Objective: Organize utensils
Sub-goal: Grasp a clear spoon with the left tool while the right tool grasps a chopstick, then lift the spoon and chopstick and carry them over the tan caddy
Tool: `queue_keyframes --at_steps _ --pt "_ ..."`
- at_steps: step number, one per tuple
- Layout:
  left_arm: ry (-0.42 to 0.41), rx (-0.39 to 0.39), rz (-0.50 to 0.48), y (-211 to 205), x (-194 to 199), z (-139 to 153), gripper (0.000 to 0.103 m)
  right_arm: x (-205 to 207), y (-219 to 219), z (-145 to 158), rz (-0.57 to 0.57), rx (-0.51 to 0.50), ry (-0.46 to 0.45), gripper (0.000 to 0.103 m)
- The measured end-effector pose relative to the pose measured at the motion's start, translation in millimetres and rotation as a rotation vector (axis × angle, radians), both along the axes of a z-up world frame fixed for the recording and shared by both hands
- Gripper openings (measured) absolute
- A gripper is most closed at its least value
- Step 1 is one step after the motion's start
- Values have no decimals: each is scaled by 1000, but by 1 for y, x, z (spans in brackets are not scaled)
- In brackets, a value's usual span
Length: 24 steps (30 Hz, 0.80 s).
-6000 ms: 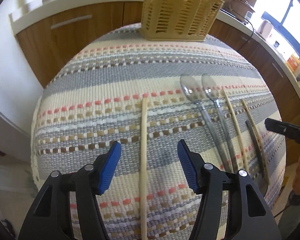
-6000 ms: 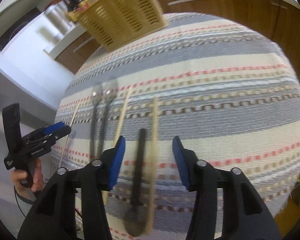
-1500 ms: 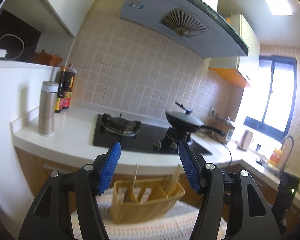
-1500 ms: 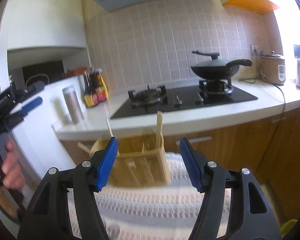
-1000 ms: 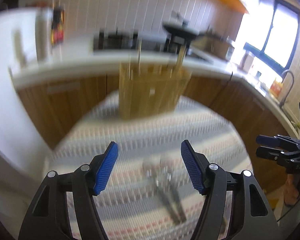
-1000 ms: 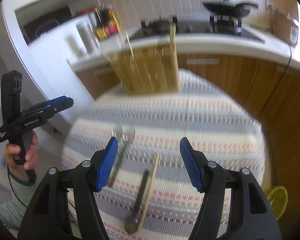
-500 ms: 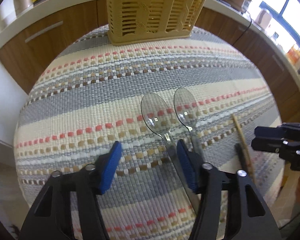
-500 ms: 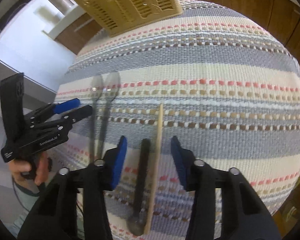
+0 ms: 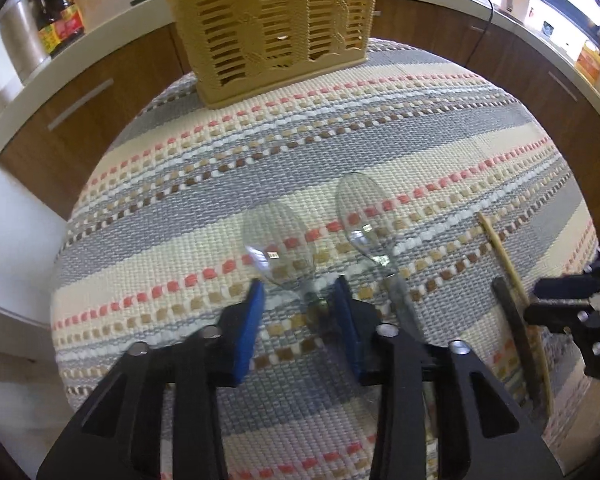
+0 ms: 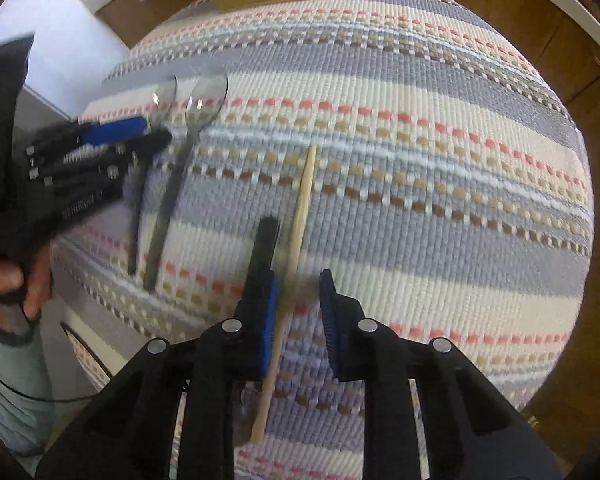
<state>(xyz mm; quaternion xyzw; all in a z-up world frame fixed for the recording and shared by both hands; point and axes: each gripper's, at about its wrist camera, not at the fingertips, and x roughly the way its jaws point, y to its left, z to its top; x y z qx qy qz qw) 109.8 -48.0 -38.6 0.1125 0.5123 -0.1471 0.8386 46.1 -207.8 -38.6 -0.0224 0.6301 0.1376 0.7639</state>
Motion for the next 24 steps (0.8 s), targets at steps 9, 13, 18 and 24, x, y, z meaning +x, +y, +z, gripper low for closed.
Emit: queue_keyframes --at_steps 9,13,18,24 --pt "56 26 -48 22 -19 7 15 -22 34 -7 117 -104 -15 5" --pt "106 -5 -53 38 -22 10 15 -31 27 -5 122 -73 -20 5" --pt "149 -92 16 58 -11 10 26 -52 -8 13 101 -16 -33 5" --pt "140 13 -4 41 -10 11 26 -46 -22 38 89 25 -78 5"
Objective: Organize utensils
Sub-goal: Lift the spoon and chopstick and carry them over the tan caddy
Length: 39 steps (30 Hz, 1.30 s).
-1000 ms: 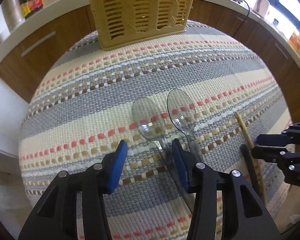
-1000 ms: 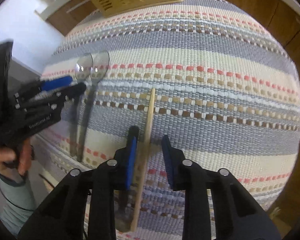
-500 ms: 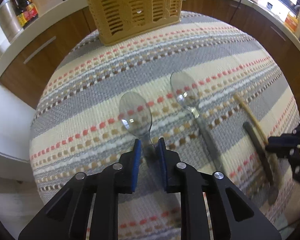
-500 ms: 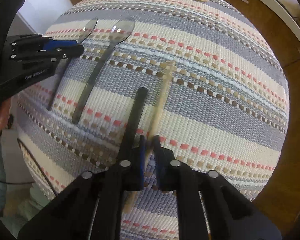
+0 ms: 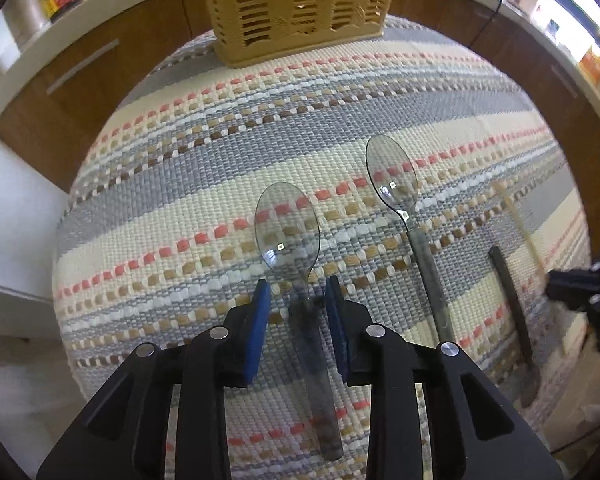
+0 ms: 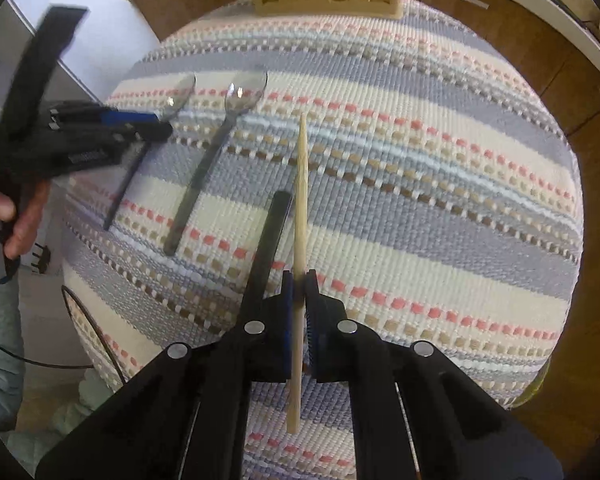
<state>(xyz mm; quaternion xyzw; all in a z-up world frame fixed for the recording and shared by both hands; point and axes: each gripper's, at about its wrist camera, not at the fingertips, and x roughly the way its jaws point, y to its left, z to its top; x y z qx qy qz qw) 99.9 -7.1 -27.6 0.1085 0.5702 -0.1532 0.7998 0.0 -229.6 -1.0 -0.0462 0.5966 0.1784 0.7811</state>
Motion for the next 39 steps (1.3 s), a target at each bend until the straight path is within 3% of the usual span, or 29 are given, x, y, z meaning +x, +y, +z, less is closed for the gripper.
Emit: queue_keyframes --at_steps 2,5,7,10,15,21,23,24,28,34,39 --pt "-24 40 -4 -7 -2 1 11 6 -2 12 -3 12 -30 5" --pt "-60 -10 16 -9 -5 11 10 15 -8 33 -7 44 -99 5" --pt "-136 -68 45 -9 -6 30 10 17 -11 57 -8 78 -171 5" --pt "-287 -168 89 -2 -13 77 10 22 -12 97 -12 126 -308 5" --pt "-534 -258 98 0 -23 157 10 46 -4 148 -36 210 -498 4" --pt "-768 -371 109 -1 -17 229 10 67 -2 201 -43 346 -765 5" --pt "-833 -409 110 -7 -3 242 10 71 2 212 -34 344 -892 5" --pt "-862 -426 113 -9 1 247 10 77 4 218 -46 329 -941 5" --pt "-939 -539 100 -15 17 251 10 112 1 224 -66 401 -972 5" --pt "-1053 -520 165 -20 55 229 10 185 -11 206 -164 414 -1014 5" --pt "-1046 -515 189 -18 88 204 10 239 -11 172 -167 376 -974 5"
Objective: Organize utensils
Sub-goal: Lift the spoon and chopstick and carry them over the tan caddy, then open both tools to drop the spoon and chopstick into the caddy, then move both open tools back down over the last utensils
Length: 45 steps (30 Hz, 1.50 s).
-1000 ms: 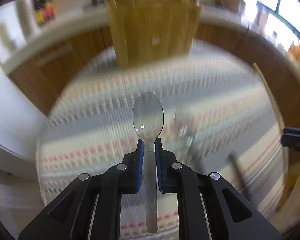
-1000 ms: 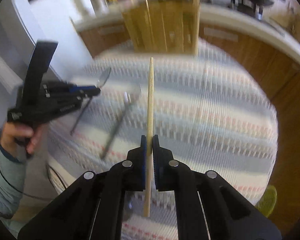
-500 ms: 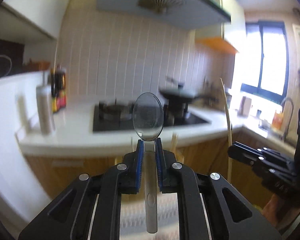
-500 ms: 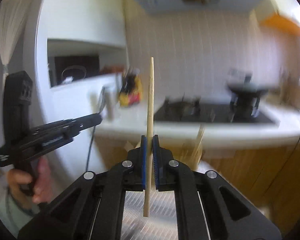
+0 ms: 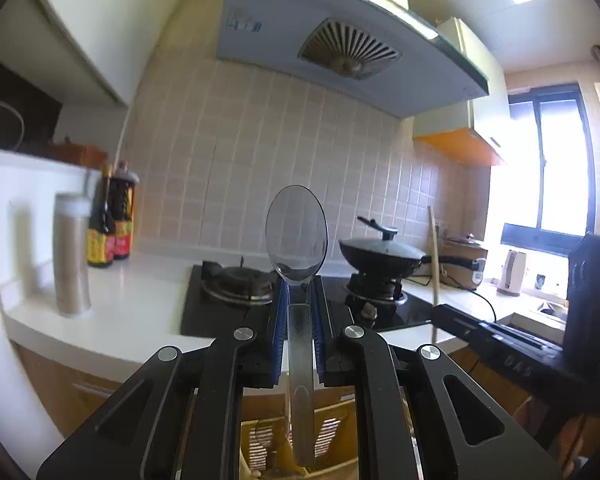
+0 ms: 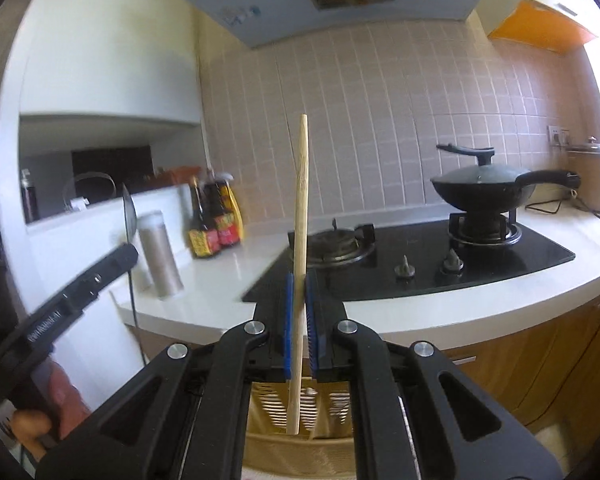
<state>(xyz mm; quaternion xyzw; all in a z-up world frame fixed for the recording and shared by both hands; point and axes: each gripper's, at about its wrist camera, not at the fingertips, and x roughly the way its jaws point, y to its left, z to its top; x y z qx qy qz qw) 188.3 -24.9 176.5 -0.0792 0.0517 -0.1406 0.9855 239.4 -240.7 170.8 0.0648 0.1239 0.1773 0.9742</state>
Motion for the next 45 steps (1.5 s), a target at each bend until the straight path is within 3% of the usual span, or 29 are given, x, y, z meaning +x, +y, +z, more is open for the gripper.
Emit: queue_keyframes --at_steps 7,20,23,25,26,27,31,36,39,40,42,43,45 --pt "62 -19 15 12 41 -28 10 37 3 -39 -26 -24 24 5" --pt "96 7 -21 13 55 -59 11 31 -4 -66 -77 -6 9 6" --pt "105 -2 -19 17 52 -59 25 24 -6 -66 -73 -11 19 16" --pt "105 -5 -15 21 47 -58 34 17 -10 -65 -62 -5 34 31" --pt "106 -8 -17 24 43 -56 37 12 -12 -64 -62 2 39 51" --pt "107 -11 -21 26 41 -54 42 7 -14 -62 -64 8 39 61" --pt "101 -4 -73 32 17 -38 56 -23 -23 -50 -44 12 73 61" --pt "116 21 -97 38 -22 -11 65 -76 -30 -30 -18 -15 131 61" --pt "193 65 -90 37 -43 -1 66 -112 -32 -22 -6 -41 183 61" --pt "267 106 -91 36 -49 -4 68 -121 -32 -23 3 -48 205 61" --pt "389 174 -105 33 -57 -22 69 -145 -29 -33 59 -74 292 61" --pt "481 208 -119 32 -64 -44 69 -154 -26 -39 90 -81 323 61" --pt "577 247 -133 30 -76 -77 69 -178 -19 -65 120 -111 414 61"
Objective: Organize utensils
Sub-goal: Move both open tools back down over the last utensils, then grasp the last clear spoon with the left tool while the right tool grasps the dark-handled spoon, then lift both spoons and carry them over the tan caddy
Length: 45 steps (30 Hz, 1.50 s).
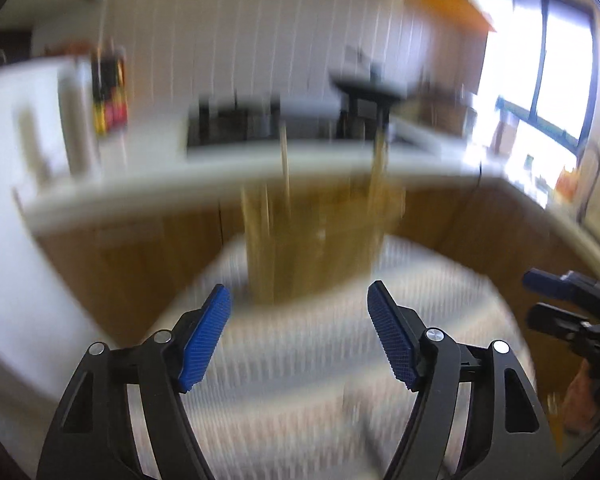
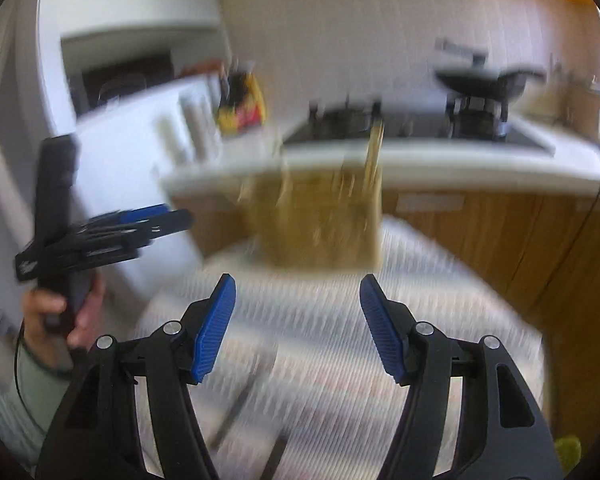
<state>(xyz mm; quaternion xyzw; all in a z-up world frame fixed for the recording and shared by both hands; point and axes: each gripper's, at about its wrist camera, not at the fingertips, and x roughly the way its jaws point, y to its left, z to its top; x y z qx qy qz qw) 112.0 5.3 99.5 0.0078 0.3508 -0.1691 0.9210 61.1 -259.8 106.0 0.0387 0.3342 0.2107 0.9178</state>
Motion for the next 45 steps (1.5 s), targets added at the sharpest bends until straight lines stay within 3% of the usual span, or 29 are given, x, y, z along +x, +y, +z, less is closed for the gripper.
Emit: queue_keyframes --at_steps 3,4,8,11,14,16,19,22,25,27,30,31,32,36,45 --pt "94 29 -2 -4 -13 -37 69 -24 12 -44 -27 -86 152 61" --pt "160 12 -15 -7 -17 -53 69 -32 15 -62 -35 -103 217 61" --pt "325 -16 -79 -18 -20 -92 66 -51 20 -100 -20 -75 393 60" --pt "375 24 -142 -32 -23 -112 60 -62 26 -113 -13 -80 450 59" --pt "421 23 -144 -36 -21 -123 60 -72 36 -122 -15 -126 475 48" --pt "421 42 -135 -41 -20 -126 57 -78 41 -126 -16 -139 479 38" --pt "413 116 -125 -57 -15 -128 46 -84 51 -122 -78 -264 408 36" --pt "388 186 -114 -77 -12 -130 44 -89 55 -126 -65 -255 427 33" --pt "373 230 -122 -89 -15 -129 36 -88 62 -133 -49 -268 439 23" --pt "361 260 -117 -95 -16 -129 33 -89 66 -131 -48 -308 418 15" --pt "348 274 -115 -103 -14 -132 26 -91 70 -132 -45 -353 396 12" --pt "339 282 -114 -104 -14 -132 14 -91 70 -133 -41 -353 393 12" --pt "332 292 -118 -105 -15 -131 11 -91 72 -133 -37 -352 391 11" --pt "240 395 -113 -109 -35 -123 10 -97 59 -127 -37 -285 360 10" --pt "117 236 -41 -68 -47 -66 10 -90 19 -89 -76 -150 254 10"
